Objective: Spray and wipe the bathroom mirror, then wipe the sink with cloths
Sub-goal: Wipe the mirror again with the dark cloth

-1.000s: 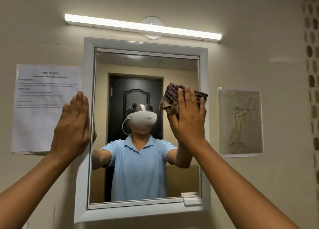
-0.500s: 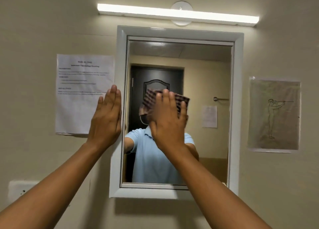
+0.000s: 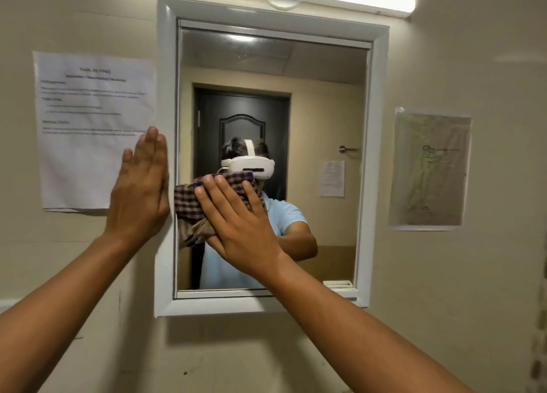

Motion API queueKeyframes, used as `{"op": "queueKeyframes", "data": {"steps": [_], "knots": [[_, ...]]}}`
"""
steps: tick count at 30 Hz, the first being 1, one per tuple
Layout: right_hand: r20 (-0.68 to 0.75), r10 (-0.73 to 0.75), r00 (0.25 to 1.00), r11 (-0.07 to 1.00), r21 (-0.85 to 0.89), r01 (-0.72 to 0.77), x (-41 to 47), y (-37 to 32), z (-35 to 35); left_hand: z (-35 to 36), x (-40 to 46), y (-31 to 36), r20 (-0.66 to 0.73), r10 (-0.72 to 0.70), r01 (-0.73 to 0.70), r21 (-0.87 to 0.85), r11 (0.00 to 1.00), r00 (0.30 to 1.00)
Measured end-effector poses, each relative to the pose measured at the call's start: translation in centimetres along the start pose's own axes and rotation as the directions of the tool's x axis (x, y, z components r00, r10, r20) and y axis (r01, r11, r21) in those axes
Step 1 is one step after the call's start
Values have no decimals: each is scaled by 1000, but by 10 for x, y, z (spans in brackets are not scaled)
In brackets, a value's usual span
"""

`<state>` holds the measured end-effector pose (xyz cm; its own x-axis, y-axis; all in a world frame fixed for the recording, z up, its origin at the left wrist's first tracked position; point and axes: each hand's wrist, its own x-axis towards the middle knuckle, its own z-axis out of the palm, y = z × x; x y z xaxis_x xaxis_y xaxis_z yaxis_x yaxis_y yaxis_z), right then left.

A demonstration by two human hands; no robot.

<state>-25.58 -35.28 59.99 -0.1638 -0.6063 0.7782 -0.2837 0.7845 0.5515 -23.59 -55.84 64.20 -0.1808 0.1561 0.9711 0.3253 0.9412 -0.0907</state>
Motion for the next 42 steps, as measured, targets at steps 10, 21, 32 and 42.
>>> {"op": "queueKeyframes", "data": {"steps": [10, 21, 32, 42], "knots": [[-13, 324, 946, 945, -39, -324, -54, 110, -22, 8, -17, 2, -5, -16, 16, 6, 1000, 1000], [-51, 682, 729, 731, 72, -679, -99, 73, -6, 7, -24, 4, 12, -21, 21, 6, 1000, 1000], [39, 442, 896, 894, 57, -444, -33, -23, -1, 8, -31, 2, 19, -13, 14, -25, 1000, 1000], [69, 158, 985, 985, 65, -162, -39, -91, 13, 11, -50, -4, 38, 1, 3, -102, 995, 999]]}}
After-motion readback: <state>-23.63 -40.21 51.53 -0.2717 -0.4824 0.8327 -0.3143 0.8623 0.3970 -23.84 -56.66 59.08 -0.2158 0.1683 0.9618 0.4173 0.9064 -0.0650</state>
